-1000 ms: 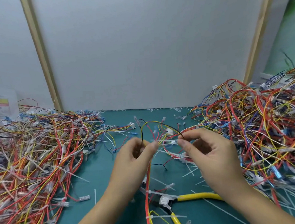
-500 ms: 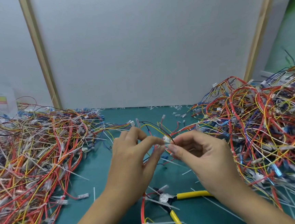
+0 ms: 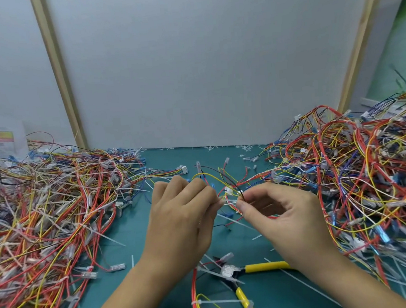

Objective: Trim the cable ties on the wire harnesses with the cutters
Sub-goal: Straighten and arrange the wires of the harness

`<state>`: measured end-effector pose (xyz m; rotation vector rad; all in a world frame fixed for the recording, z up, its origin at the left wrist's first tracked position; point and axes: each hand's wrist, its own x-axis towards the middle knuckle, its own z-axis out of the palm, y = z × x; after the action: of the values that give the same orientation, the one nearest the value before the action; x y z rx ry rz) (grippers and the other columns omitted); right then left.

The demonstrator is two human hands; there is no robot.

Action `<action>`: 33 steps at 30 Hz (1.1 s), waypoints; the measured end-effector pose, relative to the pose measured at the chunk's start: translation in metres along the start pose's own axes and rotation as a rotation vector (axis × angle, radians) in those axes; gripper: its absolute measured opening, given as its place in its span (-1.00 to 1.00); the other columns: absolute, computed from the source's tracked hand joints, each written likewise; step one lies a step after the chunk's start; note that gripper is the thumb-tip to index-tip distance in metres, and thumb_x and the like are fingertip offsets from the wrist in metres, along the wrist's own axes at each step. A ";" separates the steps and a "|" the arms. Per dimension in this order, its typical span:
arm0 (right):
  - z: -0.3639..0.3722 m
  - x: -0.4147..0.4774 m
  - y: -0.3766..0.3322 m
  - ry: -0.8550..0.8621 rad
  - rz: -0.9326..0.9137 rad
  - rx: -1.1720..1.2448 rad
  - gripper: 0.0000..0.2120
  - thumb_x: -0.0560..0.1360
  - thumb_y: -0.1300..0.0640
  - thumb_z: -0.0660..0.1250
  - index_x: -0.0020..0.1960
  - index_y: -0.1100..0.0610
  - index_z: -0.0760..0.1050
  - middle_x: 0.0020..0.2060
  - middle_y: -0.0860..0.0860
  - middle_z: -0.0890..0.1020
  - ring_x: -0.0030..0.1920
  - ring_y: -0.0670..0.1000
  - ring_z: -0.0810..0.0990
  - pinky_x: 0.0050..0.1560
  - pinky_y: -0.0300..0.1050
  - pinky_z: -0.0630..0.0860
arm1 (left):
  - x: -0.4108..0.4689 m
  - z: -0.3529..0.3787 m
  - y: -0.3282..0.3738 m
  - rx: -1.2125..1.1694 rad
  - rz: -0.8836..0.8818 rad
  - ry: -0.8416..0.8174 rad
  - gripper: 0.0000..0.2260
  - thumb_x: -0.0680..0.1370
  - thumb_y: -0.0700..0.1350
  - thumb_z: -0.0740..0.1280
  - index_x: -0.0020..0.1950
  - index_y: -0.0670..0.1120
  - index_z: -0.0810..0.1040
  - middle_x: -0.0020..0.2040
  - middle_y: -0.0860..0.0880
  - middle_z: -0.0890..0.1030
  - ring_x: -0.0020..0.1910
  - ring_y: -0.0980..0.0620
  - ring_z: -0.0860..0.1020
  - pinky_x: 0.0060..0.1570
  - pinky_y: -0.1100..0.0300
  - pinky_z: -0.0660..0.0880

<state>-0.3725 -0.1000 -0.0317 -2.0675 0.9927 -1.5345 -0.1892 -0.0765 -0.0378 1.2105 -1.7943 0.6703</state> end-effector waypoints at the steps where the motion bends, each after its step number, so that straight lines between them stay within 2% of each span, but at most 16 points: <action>1: 0.000 0.001 0.000 0.007 -0.008 -0.004 -0.79 0.39 0.28 0.55 -0.22 -0.03 0.66 -0.33 -0.20 0.68 -0.34 -0.14 0.65 -0.27 -0.41 0.51 | 0.000 0.000 0.000 0.009 0.001 -0.001 -0.80 0.57 -0.07 0.36 -0.24 -0.08 0.50 -0.25 0.06 0.48 -0.25 -0.08 0.40 -0.17 0.02 0.32; 5: -0.001 0.000 0.002 0.014 0.008 0.015 -0.79 0.42 0.26 0.53 -0.23 -0.04 0.65 -0.33 -0.16 0.69 -0.34 -0.11 0.67 -0.28 -0.34 0.55 | 0.001 0.000 -0.003 -0.085 -0.013 -0.026 -0.82 0.57 -0.01 0.38 -0.19 -0.05 0.60 -0.24 0.11 0.51 -0.23 -0.05 0.42 -0.14 0.06 0.34; 9: -0.011 0.008 0.011 0.115 0.115 0.099 -0.87 0.47 0.18 0.49 -0.12 -0.06 0.63 -0.33 -0.05 0.70 -0.31 -0.02 0.71 -0.22 -0.08 0.66 | 0.006 -0.007 -0.007 -0.481 -0.341 -0.004 -0.81 0.58 0.07 0.30 0.01 0.00 0.62 -0.20 0.12 0.53 -0.17 0.09 0.47 -0.13 0.32 0.35; 11: -0.016 0.012 0.016 0.174 0.155 0.095 -0.89 0.49 0.14 0.47 -0.14 -0.05 0.60 -0.33 -0.04 0.71 -0.30 -0.02 0.71 -0.19 0.01 0.67 | 0.007 -0.007 -0.015 -0.438 -0.508 0.071 -0.80 0.58 0.07 0.27 -0.13 -0.02 0.56 -0.27 0.09 0.52 -0.22 0.08 0.47 -0.24 0.33 0.32; 13: -0.018 0.014 0.021 0.212 0.192 0.101 -0.87 0.51 0.14 0.46 -0.17 -0.04 0.58 -0.33 -0.03 0.70 -0.29 -0.03 0.72 -0.17 0.04 0.67 | 0.006 -0.003 -0.023 -0.349 -0.625 0.053 -0.68 0.56 0.08 0.22 -0.30 -0.08 0.49 -0.40 0.03 0.46 -0.33 0.06 0.42 -0.31 0.17 0.32; 15: -0.019 0.015 0.025 0.232 0.211 0.107 -0.87 0.52 0.14 0.45 -0.17 -0.04 0.57 -0.32 -0.01 0.70 -0.27 -0.03 0.73 -0.17 0.04 0.67 | 0.002 0.002 -0.027 -0.303 -0.726 -0.125 -0.56 0.52 0.17 0.14 -0.36 -0.14 0.49 -0.48 -0.02 0.45 -0.43 0.04 0.41 -0.34 0.07 0.33; 16: -0.020 0.015 0.026 0.237 0.214 0.106 -0.88 0.52 0.13 0.45 -0.16 -0.04 0.57 -0.31 -0.02 0.70 -0.27 -0.04 0.73 -0.17 0.04 0.67 | 0.001 0.004 -0.027 -0.313 -0.764 -0.254 -0.51 0.50 0.22 0.10 -0.37 -0.13 0.53 -0.48 -0.03 0.49 -0.45 0.03 0.44 -0.35 0.11 0.35; 19: -0.021 0.016 0.028 0.244 0.218 0.094 -0.89 0.52 0.12 0.45 -0.15 -0.04 0.57 -0.31 -0.01 0.70 -0.27 -0.05 0.72 -0.19 0.05 0.68 | 0.003 0.004 -0.025 -0.603 -0.831 -0.580 -0.36 0.50 0.29 0.00 -0.43 -0.16 0.57 -0.48 -0.08 0.58 -0.48 0.02 0.49 -0.35 0.20 0.39; 21: -0.021 0.017 0.031 0.256 0.238 0.088 -0.88 0.51 0.12 0.46 -0.16 -0.04 0.57 -0.33 -0.01 0.69 -0.29 -0.05 0.71 -0.20 0.09 0.69 | 0.012 0.009 -0.024 -0.794 -0.880 -0.805 -0.34 0.58 0.20 -0.05 -0.38 -0.26 0.54 -0.44 -0.12 0.61 -0.48 0.03 0.46 -0.36 0.15 0.32; 23: -0.024 0.020 0.035 0.275 0.262 0.083 -0.87 0.51 0.13 0.47 -0.16 -0.05 0.58 -0.35 -0.01 0.69 -0.32 -0.03 0.71 -0.19 0.13 0.69 | 0.023 0.016 -0.022 -0.824 -0.885 -1.012 -0.46 0.67 -0.07 -0.06 -0.35 -0.23 0.52 -0.49 -0.04 0.60 -0.56 0.11 0.45 -0.43 0.17 0.27; 24: -0.025 0.021 0.036 0.285 0.272 0.085 -0.86 0.50 0.13 0.47 -0.16 -0.07 0.58 -0.36 0.00 0.69 -0.32 -0.02 0.71 -0.19 0.15 0.69 | 0.024 0.018 -0.021 -0.793 -0.878 -1.053 -0.54 0.66 -0.19 -0.03 -0.33 -0.19 0.52 -0.55 0.00 0.57 -0.59 0.14 0.46 -0.45 0.18 0.28; 26: -0.027 0.023 0.039 0.304 0.283 0.089 -0.84 0.50 0.13 0.48 -0.17 -0.10 0.58 -0.36 0.00 0.68 -0.33 0.00 0.71 -0.19 0.17 0.69 | 0.025 0.016 -0.021 -0.703 -0.888 -1.010 -0.63 0.63 -0.28 0.07 -0.32 -0.15 0.50 -0.57 0.02 0.55 -0.58 0.13 0.49 -0.44 0.18 0.32; 27: -0.028 0.024 0.041 0.306 0.284 0.087 -0.84 0.50 0.11 0.48 -0.17 -0.11 0.58 -0.36 0.00 0.68 -0.33 0.00 0.71 -0.18 0.18 0.68 | 0.024 0.014 -0.022 -0.676 -0.877 -0.918 -0.67 0.62 -0.24 0.14 -0.31 -0.14 0.51 -0.54 0.02 0.56 -0.52 0.09 0.51 -0.43 0.20 0.33; 29: -0.027 0.023 0.042 0.298 0.282 0.083 -0.88 0.50 0.08 0.48 -0.15 -0.10 0.58 -0.36 -0.01 0.69 -0.32 0.00 0.71 -0.17 0.19 0.68 | 0.014 0.005 -0.019 -0.807 -0.838 -0.672 -0.74 0.56 -0.10 0.20 -0.28 -0.12 0.54 -0.44 0.00 0.58 -0.41 0.05 0.52 -0.40 0.24 0.32; 30: -0.026 0.023 0.043 0.292 0.283 0.086 -0.89 0.50 0.07 0.47 -0.14 -0.09 0.58 -0.35 -0.01 0.69 -0.31 0.00 0.72 -0.15 0.19 0.68 | 0.010 0.000 -0.016 -0.877 -0.818 -0.631 -0.74 0.57 -0.10 0.21 -0.26 -0.13 0.56 -0.41 0.01 0.58 -0.39 0.08 0.51 -0.39 0.27 0.33; 33: -0.023 0.023 0.043 0.278 0.288 0.114 -0.90 0.51 0.09 0.47 -0.13 -0.07 0.58 -0.33 0.00 0.69 -0.28 0.00 0.72 -0.14 0.15 0.69 | 0.005 0.002 -0.011 -0.949 -0.744 -0.732 -0.72 0.60 -0.13 0.20 -0.21 -0.17 0.62 -0.36 0.02 0.57 -0.40 0.17 0.49 -0.36 0.35 0.35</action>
<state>-0.4044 -0.1433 -0.0376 -1.5822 1.2099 -1.7058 -0.1806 -0.0847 -0.0344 1.3220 -1.6314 -1.0613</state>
